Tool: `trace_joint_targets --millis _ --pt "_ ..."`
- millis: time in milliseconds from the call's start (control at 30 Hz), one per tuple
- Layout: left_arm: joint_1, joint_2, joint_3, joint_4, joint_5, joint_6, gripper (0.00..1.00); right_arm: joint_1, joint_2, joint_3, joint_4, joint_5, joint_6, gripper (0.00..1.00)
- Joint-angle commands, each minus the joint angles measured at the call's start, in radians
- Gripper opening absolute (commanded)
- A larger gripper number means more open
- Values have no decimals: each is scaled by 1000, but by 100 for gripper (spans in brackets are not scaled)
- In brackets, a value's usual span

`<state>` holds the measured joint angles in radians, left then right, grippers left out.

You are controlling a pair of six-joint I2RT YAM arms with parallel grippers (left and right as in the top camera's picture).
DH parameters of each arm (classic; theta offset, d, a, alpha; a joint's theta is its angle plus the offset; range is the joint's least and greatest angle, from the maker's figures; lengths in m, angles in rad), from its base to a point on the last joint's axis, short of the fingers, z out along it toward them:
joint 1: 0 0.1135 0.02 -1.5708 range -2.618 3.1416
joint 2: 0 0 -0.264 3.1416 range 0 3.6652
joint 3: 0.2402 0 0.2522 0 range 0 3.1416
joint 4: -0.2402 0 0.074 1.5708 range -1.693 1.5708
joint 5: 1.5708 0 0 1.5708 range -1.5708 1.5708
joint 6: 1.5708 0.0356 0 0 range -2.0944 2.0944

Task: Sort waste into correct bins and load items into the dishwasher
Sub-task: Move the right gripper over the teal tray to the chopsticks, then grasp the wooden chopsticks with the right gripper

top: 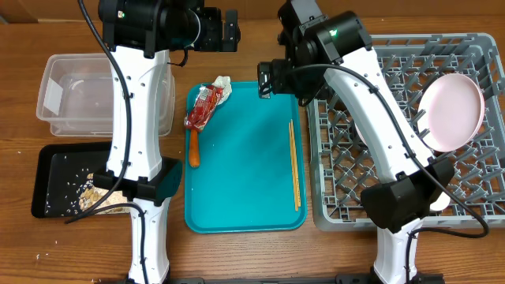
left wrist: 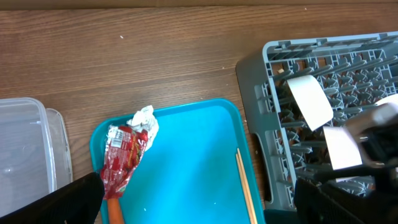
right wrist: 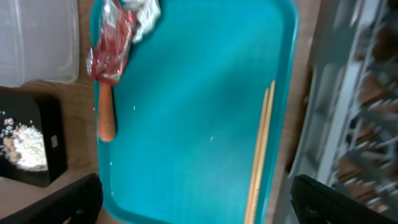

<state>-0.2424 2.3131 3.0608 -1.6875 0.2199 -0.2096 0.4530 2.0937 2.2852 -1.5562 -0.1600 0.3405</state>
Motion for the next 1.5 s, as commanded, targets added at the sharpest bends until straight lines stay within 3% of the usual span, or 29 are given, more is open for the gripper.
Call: trace_joint_targets --millis 0,133,200,300,533,733,867,1033,1100,1467 --pt "-6 5 3 -2 6 0 100 -2 -10 -46 22 -72 57 97" --pt "-6 5 3 -2 6 0 100 12 -10 -136 151 -180 61 86" --pt "-6 5 3 -2 6 0 100 24 -10 -191 230 -173 113 92" --pt "-6 5 3 -2 6 0 100 27 -10 -260 299 -171 222 91" --pt "-6 5 3 -2 55 -36 100 23 -6 -271 187 -147 231 90" --pt "-6 5 3 -2 73 -1 100 66 -5 -380 132 53 229 66" --pt "-6 5 3 -2 61 31 100 81 -5 -507 146 80 229 58" --pt "-6 5 3 -2 32 31 100 67 -5 -642 217 92 181 36" --pt "-6 5 3 -2 32 31 100 66 -5 -679 253 44 106 35" --pt "-6 5 3 -2 32 31 100 67 -5 -771 373 27 101 36"
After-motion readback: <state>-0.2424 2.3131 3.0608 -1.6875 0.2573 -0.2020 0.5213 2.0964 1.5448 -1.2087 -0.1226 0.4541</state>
